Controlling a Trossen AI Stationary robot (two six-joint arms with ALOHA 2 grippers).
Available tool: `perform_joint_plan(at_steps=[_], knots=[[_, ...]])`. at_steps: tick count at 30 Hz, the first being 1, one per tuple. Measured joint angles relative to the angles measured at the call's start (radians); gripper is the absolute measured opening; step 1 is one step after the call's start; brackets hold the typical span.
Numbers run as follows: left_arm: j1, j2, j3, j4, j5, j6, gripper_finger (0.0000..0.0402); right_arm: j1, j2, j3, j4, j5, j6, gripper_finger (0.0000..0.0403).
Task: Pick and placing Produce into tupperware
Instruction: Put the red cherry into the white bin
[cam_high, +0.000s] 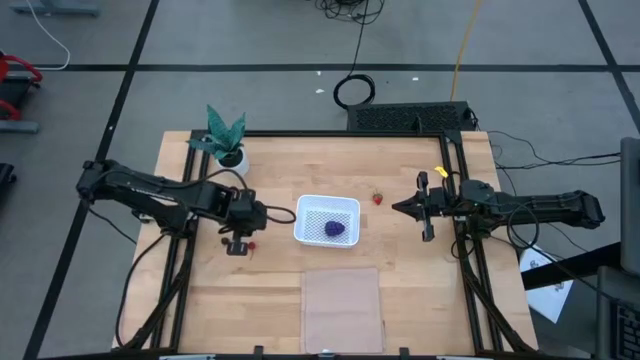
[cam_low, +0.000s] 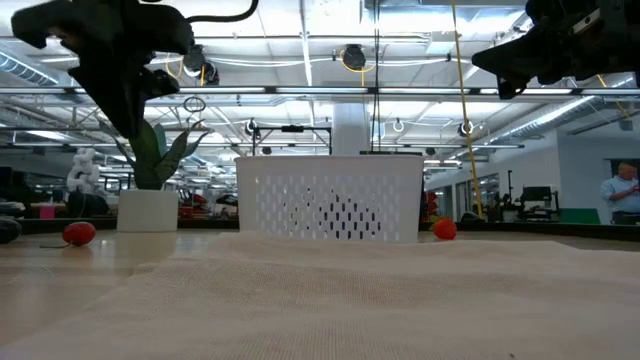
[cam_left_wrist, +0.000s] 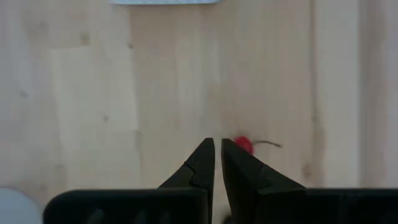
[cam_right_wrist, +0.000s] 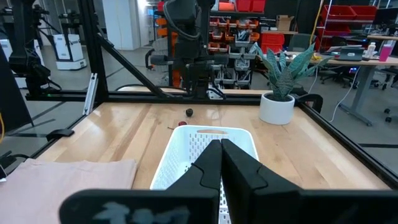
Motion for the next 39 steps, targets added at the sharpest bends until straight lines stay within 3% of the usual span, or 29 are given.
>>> perform_joint_plan(at_steps=[9, 12, 17, 27, 32, 39], knots=[[-0.034, 0.000, 0.000, 0.005, -0.004, 0.167, 0.0033, 0.000, 0.000, 0.000, -0.014, 0.000, 0.000, 0.0000], [-0.045, 0.000, 0.000, 0.008, 0.014, 0.153, 0.0033, 0.000, 0.000, 0.000, -0.013, 0.000, 0.000, 0.0000], [-0.069, 0.000, 0.000, 0.009, 0.154, 0.132, 0.0033, 0.000, 0.000, 0.000, -0.014, 0.000, 0.000, 0.0000], [-0.077, 0.000, 0.000, 0.012, 0.160, -0.048, 0.0035, 0.000, 0.001, 0.000, -0.014, 0.000, 0.000, 0.0000], [-0.070, -0.001, 0.000, 0.012, 0.138, -0.096, 0.0076, 0.000, 0.015, 0.000, -0.013, 0.000, 0.002, 0.0000], [-0.071, -0.001, 0.000, 0.050, 0.107, -0.157, 0.0180, 0.000, 0.050, 0.000, -0.013, 0.000, 0.003, 0.0000]])
